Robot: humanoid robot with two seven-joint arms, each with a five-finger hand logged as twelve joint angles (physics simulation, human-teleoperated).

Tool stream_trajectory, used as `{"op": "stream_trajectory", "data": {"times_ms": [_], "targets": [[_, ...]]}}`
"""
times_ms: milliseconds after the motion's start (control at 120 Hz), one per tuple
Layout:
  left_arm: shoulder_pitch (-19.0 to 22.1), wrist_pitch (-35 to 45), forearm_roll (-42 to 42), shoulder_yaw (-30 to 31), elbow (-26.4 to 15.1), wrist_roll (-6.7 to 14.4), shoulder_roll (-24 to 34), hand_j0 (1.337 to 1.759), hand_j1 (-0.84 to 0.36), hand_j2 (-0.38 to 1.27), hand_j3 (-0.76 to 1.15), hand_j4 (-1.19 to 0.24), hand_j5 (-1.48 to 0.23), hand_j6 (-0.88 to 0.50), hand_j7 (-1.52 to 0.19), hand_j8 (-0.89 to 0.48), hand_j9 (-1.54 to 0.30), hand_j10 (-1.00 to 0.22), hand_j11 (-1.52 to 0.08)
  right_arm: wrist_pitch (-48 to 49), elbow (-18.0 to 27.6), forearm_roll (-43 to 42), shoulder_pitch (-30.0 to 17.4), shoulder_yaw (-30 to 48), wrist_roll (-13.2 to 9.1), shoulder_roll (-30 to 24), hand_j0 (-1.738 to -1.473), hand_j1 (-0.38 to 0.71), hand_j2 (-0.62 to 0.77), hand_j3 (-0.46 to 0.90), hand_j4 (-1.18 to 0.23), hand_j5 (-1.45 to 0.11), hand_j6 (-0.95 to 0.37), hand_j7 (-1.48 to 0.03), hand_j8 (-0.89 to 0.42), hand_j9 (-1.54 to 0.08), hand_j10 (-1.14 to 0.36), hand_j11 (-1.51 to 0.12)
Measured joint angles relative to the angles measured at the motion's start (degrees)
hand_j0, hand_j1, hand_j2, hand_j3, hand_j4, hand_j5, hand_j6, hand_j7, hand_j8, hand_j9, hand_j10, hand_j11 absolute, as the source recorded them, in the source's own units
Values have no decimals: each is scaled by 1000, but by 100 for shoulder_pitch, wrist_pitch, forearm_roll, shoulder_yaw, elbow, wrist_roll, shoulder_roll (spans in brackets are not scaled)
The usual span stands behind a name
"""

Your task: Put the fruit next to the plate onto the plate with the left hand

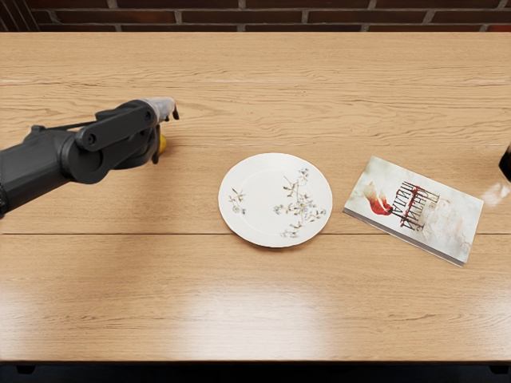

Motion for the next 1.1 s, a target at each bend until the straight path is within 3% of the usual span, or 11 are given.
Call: {"op": "stream_trajectory", "data": {"times_ms": [167, 400, 708, 1100], "targets": [[84, 64, 0, 174, 748, -358, -445, 1658, -11, 62, 0, -304, -392, -305, -392, -304, -392, -303, -392, 0, 0, 0, -5, -1, 0, 0, -1658, -349, 0, 0, 0, 0, 0, 0, 0, 0, 0, 0], [168, 73, -13, 265, 1121, -556, -474, 1658, -17, 63, 0, -308, -398, -308, -398, -308, -398, -307, -397, 0, 0, 2, -6, 4, 0, 0, -1658, -349, 0, 0, 0, 0, 0, 0, 0, 0, 0, 0], [256, 60, -19, 316, 1229, -619, -584, 1658, -28, 65, 0, -317, -410, -317, -410, -317, -410, -316, -410, 0, 0, 3, -6, 5, 0, 0, -1658, -349, 0, 0, 0, 0, 0, 0, 0, 0, 0, 0], [263, -68, -26, 360, 1250, -614, -536, 1658, -174, 90, 0, -442, -565, -434, -567, -427, -569, -440, -569, 0, 0, 3, -6, 5, 0, 0, -1658, -349, 0, 0, 0, 0, 0, 0, 0, 0, 0, 0]]}}
